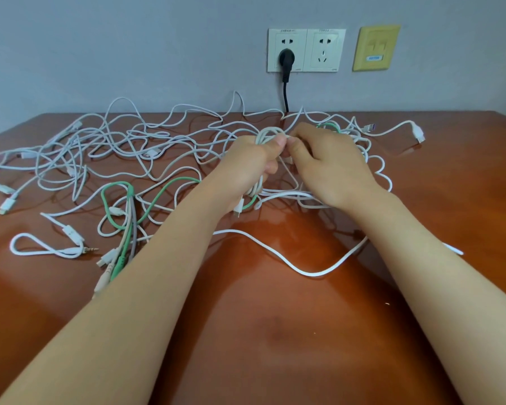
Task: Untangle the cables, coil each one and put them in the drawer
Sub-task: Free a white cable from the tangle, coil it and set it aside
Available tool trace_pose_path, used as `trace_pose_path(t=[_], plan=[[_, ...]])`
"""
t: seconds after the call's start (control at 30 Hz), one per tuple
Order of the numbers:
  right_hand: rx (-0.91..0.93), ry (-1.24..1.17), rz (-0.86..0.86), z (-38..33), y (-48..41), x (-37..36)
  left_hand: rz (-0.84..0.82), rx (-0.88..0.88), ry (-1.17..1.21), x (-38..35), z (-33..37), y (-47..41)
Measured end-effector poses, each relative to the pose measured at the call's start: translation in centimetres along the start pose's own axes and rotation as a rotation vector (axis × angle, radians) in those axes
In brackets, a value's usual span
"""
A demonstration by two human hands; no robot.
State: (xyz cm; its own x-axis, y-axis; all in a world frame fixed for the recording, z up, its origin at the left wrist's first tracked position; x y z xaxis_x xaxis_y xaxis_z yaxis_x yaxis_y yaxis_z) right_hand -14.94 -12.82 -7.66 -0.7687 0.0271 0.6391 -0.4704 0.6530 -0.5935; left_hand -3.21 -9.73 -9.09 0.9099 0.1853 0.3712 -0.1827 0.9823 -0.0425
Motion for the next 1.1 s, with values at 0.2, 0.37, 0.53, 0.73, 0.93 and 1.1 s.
trace_pose_path(t=[0.2,0.37,0.53,0.73,0.93,1.1], plan=[[-0.159,0.131,-0.101,1.9,0.3,0.5,0.115,0.044,0.164,2.1,-0.2,-0.5],[-0.193,0.031,-0.124,2.0,0.6,-0.1,0.104,0.09,0.237,2.9,-0.8,-0.7],[-0.097,-0.175,0.083,0.1,0.3,0.2,-0.023,0.087,-0.011,1.4,-0.9,-0.4],[-0.039,-0.154,-0.018,-0.6,0.6,-0.9,-0.172,0.066,0.193,-0.3,0.1,0.2],[-0.137,-0.256,0.045,-0.9,0.5,0.1,-0.153,0.081,0.263,0.8,0.1,0.0],[-0.258,-0.629,0.112,-1.0,0.1,1.0,-0.18,0.086,0.209,0.7,0.1,0.3]])
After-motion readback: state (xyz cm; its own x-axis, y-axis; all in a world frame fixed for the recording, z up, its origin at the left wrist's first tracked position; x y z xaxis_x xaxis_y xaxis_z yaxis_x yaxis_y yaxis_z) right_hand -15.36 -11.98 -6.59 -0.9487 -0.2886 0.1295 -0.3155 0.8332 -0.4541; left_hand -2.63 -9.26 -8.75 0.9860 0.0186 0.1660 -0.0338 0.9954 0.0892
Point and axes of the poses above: each hand's wrist, its own y-axis away from the middle knuckle, its own x-axis out of the back of the hand, z = x × y, the point moved 3 cm from there along -y, towards the middle knuckle, and after that the axes turned 12 degrees about -y, right-handed, at the moved point
